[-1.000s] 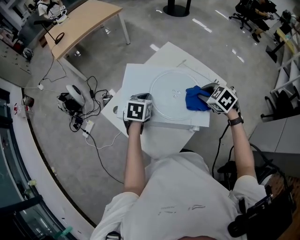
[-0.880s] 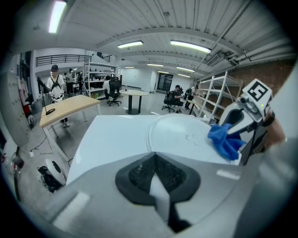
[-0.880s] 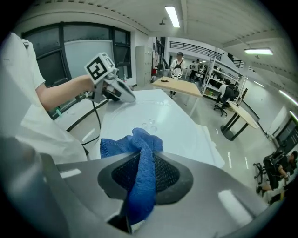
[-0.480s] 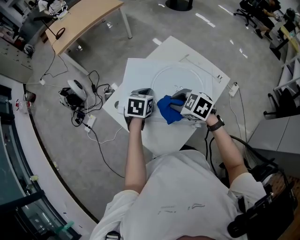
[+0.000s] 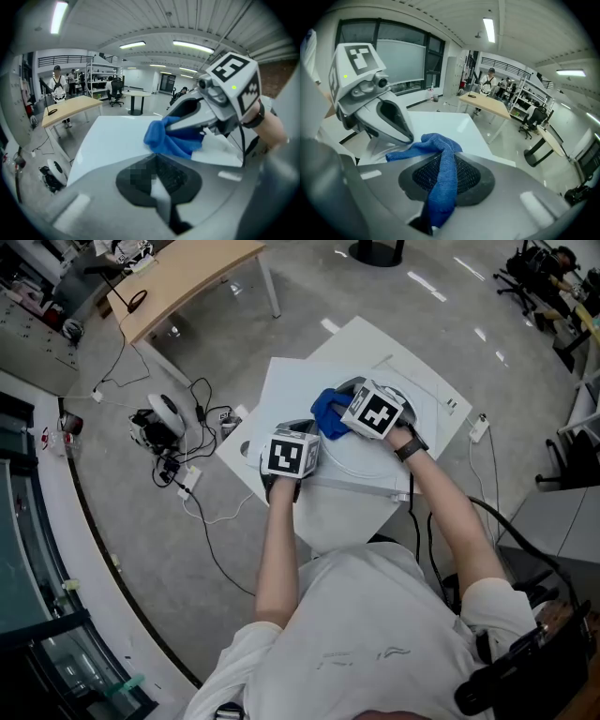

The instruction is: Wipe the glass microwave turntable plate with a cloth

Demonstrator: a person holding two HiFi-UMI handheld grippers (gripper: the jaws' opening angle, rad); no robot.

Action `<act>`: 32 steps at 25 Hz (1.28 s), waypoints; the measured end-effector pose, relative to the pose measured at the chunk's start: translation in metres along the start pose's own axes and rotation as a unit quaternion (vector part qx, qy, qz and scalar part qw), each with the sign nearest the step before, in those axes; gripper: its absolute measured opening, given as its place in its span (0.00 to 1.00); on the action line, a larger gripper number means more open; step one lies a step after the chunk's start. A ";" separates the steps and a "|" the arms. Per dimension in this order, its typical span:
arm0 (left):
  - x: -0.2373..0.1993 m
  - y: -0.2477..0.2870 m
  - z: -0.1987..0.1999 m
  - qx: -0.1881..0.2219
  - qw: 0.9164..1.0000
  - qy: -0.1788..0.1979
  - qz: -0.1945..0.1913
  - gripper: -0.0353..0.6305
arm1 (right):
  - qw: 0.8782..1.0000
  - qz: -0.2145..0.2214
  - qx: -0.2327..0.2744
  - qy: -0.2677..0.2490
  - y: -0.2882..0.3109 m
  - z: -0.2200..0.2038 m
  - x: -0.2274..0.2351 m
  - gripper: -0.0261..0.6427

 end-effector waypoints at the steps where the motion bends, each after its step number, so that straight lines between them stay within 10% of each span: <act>1: 0.000 0.000 0.001 0.000 1.000 -0.001 0.001 0.06 | 1.000 -0.012 -0.008 0.005 -0.001 -0.004 0.012 0.15; 9: -0.001 0.003 0.000 0.001 1.000 -0.002 0.001 0.06 | 0.995 -0.057 -0.056 0.066 -0.051 -0.080 0.063 0.15; 17: -0.002 -0.002 -0.001 0.000 1.000 -0.005 0.008 0.06 | 0.993 -0.002 -0.098 0.059 -0.113 -0.132 0.003 0.15; 25: 0.001 0.000 0.002 0.002 1.000 -0.003 0.005 0.06 | 0.996 0.080 -0.040 0.023 -0.095 -0.087 -0.077 0.15; 32: 0.000 0.001 0.000 0.005 1.000 0.004 0.008 0.06 | 0.999 0.044 -0.004 0.008 -0.035 -0.024 -0.055 0.15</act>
Point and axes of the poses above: the fingertips, and each gripper's own axes: y forward along the fingers, x to its right, z out of its top, the point moved 3 cm from there along -y, backward along the fingers, and after that the axes turned 4 degrees about -y, right-handed, at the moved point
